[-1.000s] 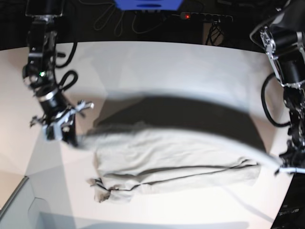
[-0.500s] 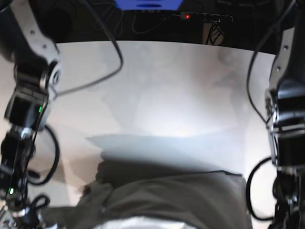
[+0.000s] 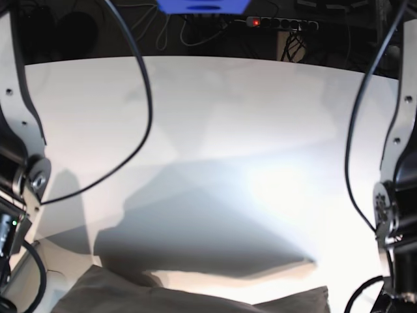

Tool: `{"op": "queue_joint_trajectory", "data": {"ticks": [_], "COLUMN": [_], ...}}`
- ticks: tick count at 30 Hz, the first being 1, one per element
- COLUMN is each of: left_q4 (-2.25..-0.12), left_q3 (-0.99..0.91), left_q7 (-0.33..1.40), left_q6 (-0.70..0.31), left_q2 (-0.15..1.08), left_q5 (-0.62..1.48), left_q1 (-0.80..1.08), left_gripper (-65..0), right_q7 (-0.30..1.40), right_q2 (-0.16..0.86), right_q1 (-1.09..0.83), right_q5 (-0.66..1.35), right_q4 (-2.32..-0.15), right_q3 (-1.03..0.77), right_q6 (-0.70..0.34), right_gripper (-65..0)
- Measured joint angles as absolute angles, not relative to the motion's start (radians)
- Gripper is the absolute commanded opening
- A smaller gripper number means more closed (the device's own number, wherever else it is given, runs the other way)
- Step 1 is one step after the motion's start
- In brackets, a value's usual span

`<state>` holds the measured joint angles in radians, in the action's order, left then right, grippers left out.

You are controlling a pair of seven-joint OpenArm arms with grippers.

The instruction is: Layout the t-shirt on the table in an organized manner, then fold the t-shirt properly

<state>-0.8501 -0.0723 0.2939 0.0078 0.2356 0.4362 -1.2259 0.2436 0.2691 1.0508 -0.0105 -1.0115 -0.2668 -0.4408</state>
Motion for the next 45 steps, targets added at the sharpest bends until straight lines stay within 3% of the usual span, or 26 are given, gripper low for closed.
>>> {"op": "queue_joint_trajectory", "data": {"ticks": [11, 20, 26, 28, 32, 39, 45], "left_q4": [-1.185, -1.403, -1.442, -1.441, -1.430, -1.430, -1.429], "left_q3": [-0.087, -0.377, -0.464, -0.504, -0.558, -0.548, -0.548], "left_q7": [0.403, 0.582, 0.676, 0.694, 0.681, 0.678, 0.680], "left_q6": [0.012, 0.006, 0.000, -0.004, 0.001, -0.004, 0.000], "left_q2": [0.280, 0.237, 0.245, 0.233, 0.244, 0.228, 0.213], "left_q5": [0.435, 0.435, 0.437, 0.437, 0.433, 0.442, 0.435], "left_q1": [-0.692, -0.254, -0.089, -0.053, -0.023, -0.020, -0.010], "left_gripper": [-65.0, -65.0, -65.0, -65.0, -65.0, -65.0, -65.0], "right_q7": [0.248, 0.243, 0.242, 0.250, 0.242, 0.340, 0.390], "right_q2": [0.271, 0.204, 0.142, 0.126, 0.138, 0.178, 0.208], "right_q1": [0.466, -0.074, -0.296, -0.318, -0.258, -0.007, 0.117], "right_q5": [-0.007, 0.104, 0.110, 0.110, 0.113, 0.113, -0.027], "right_q4": [-1.418, -1.694, -1.808, -1.845, -1.837, -1.509, -1.300], "right_q3": [-0.265, -0.296, -0.361, -0.382, -0.389, -0.307, -0.209], "right_q6": [-0.448, -0.539, -0.614, -0.678, -0.679, -0.684, -0.684], "right_gripper": [-65.0, -65.0, -65.0, -65.0, -65.0, -65.0, -51.2]}}
